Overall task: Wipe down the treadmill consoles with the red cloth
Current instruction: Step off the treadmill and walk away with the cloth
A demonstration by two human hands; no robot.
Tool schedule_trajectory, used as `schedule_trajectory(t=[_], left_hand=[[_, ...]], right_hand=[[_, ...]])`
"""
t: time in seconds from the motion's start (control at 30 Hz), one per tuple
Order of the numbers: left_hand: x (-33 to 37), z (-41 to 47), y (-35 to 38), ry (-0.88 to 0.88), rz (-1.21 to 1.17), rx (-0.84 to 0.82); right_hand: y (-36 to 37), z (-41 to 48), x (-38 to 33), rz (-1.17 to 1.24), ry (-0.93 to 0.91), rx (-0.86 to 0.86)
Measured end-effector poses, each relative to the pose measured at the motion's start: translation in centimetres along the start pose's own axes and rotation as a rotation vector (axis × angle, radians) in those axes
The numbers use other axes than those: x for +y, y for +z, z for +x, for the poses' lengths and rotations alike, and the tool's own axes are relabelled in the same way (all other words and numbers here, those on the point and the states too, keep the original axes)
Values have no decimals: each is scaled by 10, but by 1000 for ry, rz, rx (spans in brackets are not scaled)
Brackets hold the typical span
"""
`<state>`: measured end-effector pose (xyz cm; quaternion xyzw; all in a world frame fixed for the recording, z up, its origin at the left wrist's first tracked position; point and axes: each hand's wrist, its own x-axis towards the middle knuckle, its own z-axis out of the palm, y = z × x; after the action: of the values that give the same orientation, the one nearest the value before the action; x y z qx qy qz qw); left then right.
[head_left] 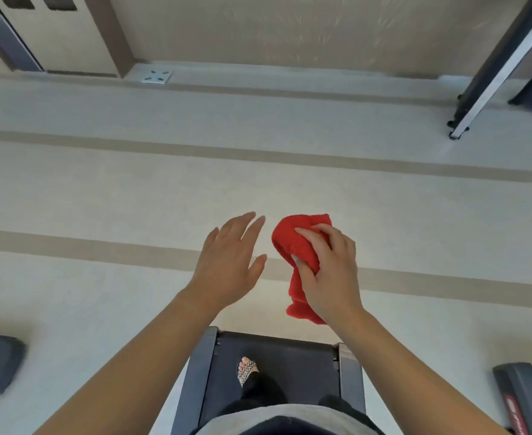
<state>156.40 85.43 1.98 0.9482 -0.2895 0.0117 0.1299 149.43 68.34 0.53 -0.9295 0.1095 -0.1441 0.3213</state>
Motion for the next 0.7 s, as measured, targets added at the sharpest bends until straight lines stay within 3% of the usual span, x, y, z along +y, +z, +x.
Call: schedule_trajectory(t=[0.4, 0.7], left_hand=[[-110, 196, -5, 33, 22, 4], [-216, 447, 106, 46, 68, 195]], right_hand=[[73, 218, -2, 73, 17, 31], [193, 461, 95, 120, -90, 133]])
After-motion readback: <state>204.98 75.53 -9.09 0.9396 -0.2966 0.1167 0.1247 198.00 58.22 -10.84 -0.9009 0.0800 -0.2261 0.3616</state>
